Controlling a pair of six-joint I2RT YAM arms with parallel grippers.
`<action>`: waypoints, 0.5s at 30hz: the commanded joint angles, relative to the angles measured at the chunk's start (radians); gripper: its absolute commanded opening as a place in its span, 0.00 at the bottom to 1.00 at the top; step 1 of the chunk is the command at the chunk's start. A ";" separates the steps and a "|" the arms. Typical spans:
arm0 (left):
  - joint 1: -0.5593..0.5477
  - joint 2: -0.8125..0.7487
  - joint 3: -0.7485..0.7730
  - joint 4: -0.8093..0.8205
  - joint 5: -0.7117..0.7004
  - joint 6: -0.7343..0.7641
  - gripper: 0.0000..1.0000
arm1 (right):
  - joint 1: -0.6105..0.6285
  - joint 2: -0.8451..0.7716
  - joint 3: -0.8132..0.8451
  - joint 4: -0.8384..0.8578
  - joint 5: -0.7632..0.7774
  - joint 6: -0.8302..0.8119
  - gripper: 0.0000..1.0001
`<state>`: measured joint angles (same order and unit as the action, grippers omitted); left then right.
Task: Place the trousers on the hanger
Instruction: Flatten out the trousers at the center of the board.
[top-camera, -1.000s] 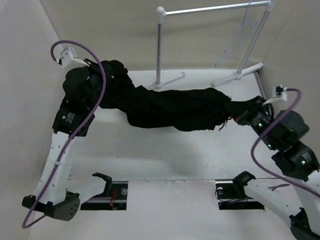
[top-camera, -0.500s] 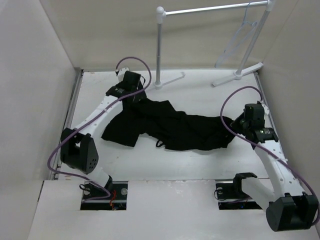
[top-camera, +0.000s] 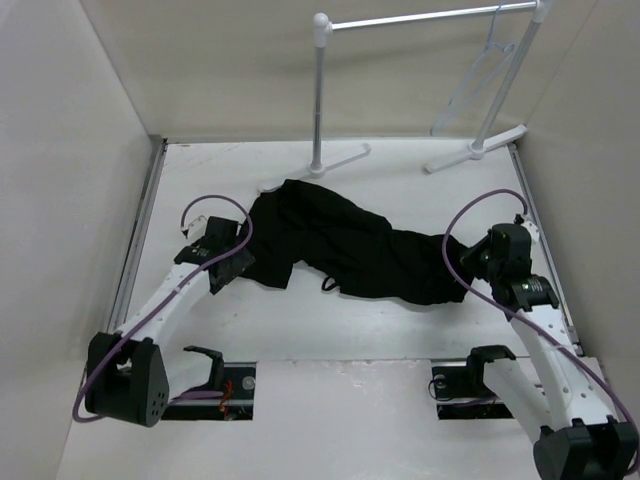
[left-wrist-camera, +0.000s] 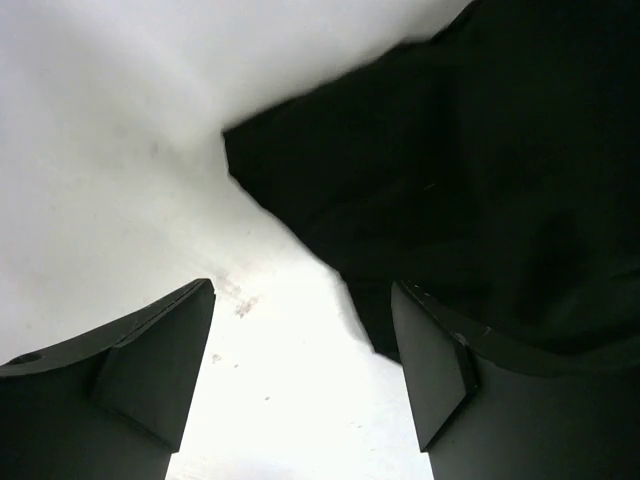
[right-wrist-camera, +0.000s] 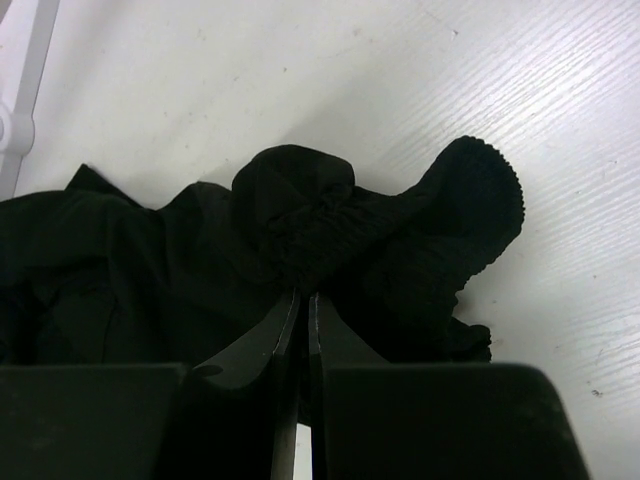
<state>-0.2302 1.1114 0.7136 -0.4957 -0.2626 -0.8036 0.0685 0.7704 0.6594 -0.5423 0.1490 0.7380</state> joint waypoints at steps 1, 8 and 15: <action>-0.016 0.070 -0.016 0.091 0.056 -0.055 0.71 | 0.024 -0.022 -0.003 0.058 -0.049 0.012 0.10; 0.019 0.258 -0.011 0.305 0.039 -0.049 0.22 | 0.053 -0.040 -0.006 0.048 -0.055 0.003 0.10; 0.160 -0.004 0.134 0.206 0.023 -0.055 0.01 | 0.023 -0.066 0.026 0.019 -0.065 0.003 0.09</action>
<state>-0.1143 1.2278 0.7280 -0.2825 -0.2131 -0.8494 0.0982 0.7204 0.6540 -0.5430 0.0971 0.7403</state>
